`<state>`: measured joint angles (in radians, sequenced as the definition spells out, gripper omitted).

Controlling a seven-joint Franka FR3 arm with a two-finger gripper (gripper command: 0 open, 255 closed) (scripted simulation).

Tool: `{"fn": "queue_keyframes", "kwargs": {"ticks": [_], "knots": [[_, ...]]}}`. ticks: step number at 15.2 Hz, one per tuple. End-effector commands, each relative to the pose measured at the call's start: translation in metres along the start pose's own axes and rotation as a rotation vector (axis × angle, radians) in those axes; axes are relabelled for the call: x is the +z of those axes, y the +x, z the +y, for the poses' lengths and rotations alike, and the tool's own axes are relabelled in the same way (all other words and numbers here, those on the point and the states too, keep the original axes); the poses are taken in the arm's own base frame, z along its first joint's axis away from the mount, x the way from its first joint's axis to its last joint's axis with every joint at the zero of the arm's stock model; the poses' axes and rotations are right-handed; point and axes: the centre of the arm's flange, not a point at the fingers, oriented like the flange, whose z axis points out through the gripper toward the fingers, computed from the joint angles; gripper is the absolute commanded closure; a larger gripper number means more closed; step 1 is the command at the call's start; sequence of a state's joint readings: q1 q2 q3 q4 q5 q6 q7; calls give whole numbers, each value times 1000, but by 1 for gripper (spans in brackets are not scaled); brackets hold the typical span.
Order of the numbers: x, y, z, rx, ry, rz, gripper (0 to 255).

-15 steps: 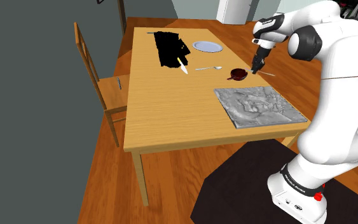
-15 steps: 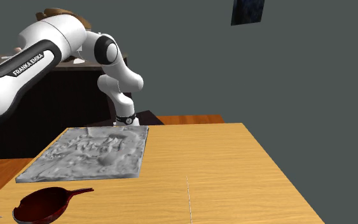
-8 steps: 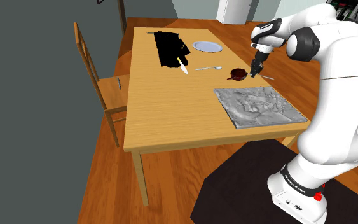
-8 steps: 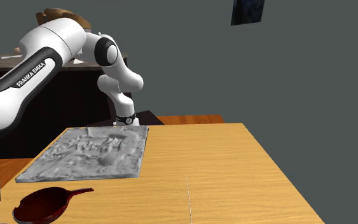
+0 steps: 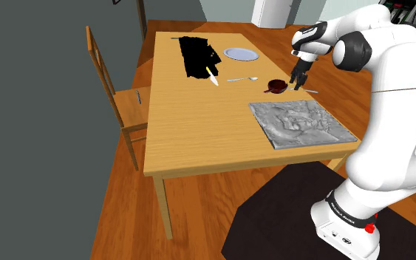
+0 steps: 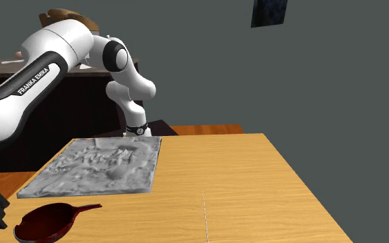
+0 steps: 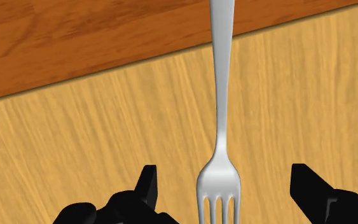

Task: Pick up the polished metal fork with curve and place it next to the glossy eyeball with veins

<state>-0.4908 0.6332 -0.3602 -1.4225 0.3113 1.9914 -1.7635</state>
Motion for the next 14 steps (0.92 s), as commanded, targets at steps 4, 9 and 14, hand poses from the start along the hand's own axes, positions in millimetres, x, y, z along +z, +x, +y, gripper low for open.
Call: {"fn": "queue_keyframes", "kwargs": {"ticks": [4,9,14], "knots": [[-26,0,0,0,0,0,0],[-50,0,0,0,0,0,0],[-50,0,0,0,0,0,0]]}}
